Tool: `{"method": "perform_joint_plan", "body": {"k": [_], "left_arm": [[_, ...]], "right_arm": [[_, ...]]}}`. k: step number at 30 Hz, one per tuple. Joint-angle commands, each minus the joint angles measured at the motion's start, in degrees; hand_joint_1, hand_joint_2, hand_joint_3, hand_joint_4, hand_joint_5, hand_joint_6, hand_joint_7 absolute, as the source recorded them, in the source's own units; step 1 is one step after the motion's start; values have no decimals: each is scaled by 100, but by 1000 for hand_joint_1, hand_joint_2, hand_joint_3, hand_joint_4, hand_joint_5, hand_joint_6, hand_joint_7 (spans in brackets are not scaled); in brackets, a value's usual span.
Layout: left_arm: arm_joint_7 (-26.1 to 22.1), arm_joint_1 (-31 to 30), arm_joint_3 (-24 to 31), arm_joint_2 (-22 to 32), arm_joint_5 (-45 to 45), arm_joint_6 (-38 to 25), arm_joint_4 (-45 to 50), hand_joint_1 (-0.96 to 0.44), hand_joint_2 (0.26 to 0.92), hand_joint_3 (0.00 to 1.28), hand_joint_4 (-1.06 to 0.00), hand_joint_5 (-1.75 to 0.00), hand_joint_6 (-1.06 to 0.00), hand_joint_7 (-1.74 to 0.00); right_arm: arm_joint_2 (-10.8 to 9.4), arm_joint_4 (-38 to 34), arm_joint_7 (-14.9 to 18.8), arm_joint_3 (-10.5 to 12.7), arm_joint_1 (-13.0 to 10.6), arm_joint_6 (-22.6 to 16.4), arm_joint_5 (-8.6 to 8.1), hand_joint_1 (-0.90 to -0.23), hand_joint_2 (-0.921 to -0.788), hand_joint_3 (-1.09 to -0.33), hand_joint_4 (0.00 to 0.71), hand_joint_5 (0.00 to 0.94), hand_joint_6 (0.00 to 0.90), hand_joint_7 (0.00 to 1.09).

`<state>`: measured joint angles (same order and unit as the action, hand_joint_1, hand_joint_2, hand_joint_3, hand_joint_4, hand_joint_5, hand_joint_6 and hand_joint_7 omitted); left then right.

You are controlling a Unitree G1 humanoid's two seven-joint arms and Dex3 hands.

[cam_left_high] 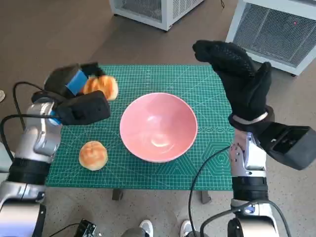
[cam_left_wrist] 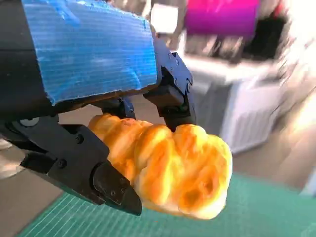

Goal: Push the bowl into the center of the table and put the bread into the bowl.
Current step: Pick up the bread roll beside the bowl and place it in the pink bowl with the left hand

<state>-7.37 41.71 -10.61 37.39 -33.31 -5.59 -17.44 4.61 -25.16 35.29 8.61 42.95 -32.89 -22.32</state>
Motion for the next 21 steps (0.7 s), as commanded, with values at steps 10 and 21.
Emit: {"method": "perform_joint_plan", "body": {"k": [10,21], "left_arm": [[-50,-737,240,-351,193,395,1984,1,915,17,-775,-1046,-677,-1140],[-296,-709,-267,-664,18,773,2041,2,919,18,-774,-1032,-656,-1177]], "right_arm": [[54,-4,61,-9,-164,136,-43,-700,-921,-906,161,2,-1,549],[52,34,65,0,-190,141,-56,-701,-921,-903,165,4,-1,551]]}}
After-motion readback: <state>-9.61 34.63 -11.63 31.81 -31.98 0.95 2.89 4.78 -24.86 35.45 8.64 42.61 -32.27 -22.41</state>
